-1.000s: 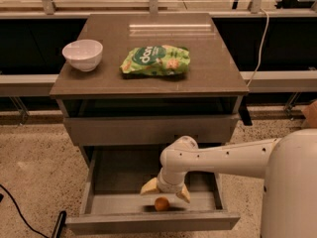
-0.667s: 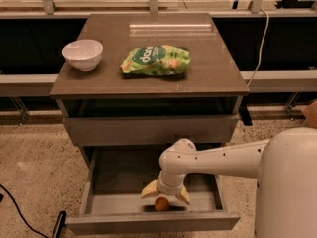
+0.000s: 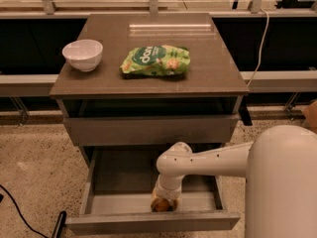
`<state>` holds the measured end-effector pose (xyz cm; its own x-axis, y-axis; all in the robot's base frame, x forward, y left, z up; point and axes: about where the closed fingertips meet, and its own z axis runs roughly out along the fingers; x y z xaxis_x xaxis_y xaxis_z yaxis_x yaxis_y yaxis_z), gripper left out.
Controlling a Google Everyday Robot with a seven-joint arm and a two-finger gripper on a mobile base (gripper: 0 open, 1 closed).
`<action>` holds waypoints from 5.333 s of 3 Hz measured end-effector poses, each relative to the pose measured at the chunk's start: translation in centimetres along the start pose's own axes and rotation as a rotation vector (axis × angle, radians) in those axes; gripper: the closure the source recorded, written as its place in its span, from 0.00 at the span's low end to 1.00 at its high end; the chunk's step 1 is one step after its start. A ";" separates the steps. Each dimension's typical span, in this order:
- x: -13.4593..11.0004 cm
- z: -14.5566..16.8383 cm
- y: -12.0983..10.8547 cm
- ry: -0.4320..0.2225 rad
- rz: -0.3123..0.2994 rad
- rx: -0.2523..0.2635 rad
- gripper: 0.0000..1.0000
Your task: Pick orange from middle drawer and place on counter
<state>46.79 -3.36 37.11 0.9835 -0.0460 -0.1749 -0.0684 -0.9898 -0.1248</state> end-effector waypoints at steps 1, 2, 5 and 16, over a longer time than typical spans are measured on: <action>-0.3 0.4 0.0 -0.014 -0.010 -0.003 0.66; 0.0 -2.2 -1.2 -0.020 -0.018 0.079 0.89; 1.3 -21.9 -4.8 -0.044 -0.235 0.486 1.00; 13.2 -60.9 -6.6 0.633 -0.171 0.259 1.00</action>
Offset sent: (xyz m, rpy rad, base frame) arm 0.0121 0.0215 0.0730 0.2568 0.0246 0.0427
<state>70.44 -5.66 95.13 0.8871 -0.0402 0.4598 0.1350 -0.9300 -0.3419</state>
